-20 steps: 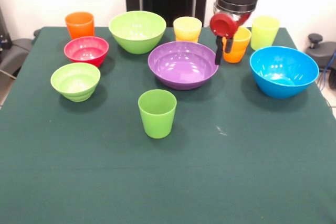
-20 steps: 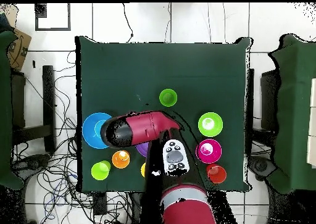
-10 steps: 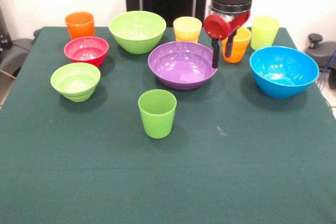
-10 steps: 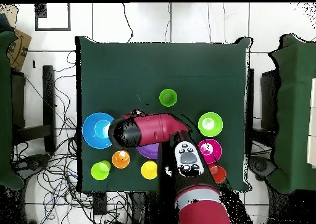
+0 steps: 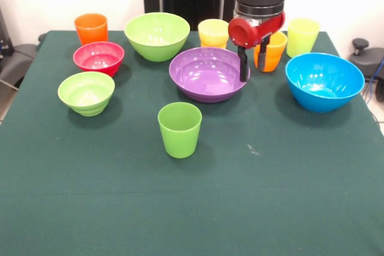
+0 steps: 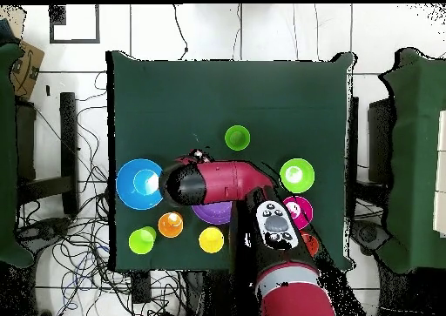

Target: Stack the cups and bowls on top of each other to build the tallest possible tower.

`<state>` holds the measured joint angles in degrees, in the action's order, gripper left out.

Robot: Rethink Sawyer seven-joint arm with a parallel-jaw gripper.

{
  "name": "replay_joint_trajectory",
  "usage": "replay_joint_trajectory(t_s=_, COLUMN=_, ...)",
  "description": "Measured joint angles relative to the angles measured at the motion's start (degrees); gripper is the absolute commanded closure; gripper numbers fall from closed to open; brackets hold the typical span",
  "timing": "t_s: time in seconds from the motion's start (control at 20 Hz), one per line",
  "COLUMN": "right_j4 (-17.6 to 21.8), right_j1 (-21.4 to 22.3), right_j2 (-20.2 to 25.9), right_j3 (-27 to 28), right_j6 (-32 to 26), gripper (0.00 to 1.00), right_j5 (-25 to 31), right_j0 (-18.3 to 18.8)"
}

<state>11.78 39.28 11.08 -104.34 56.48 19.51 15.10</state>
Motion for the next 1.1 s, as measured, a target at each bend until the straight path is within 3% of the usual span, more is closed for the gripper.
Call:
replay_joint_trajectory(t_s=0.45, right_j4=-4.43, right_j1=-2.02, right_j2=-0.23, right_j3=3.36, right_j6=5.96, gripper=0.0, right_j5=-0.05, right_j0=-2.8)
replay_joint_trajectory(t_s=0.8, right_j4=-5.38, right_j1=-4.2, right_j2=-0.45, right_j3=8.74, right_j6=9.07, gripper=0.0, right_j5=-0.06, right_j0=-5.77)
replay_joint_trajectory(t_s=1.1, right_j4=-5.35, right_j1=-4.18, right_j2=-0.8, right_j3=9.45, right_j6=10.04, gripper=0.0, right_j5=-0.05, right_j0=-6.49)
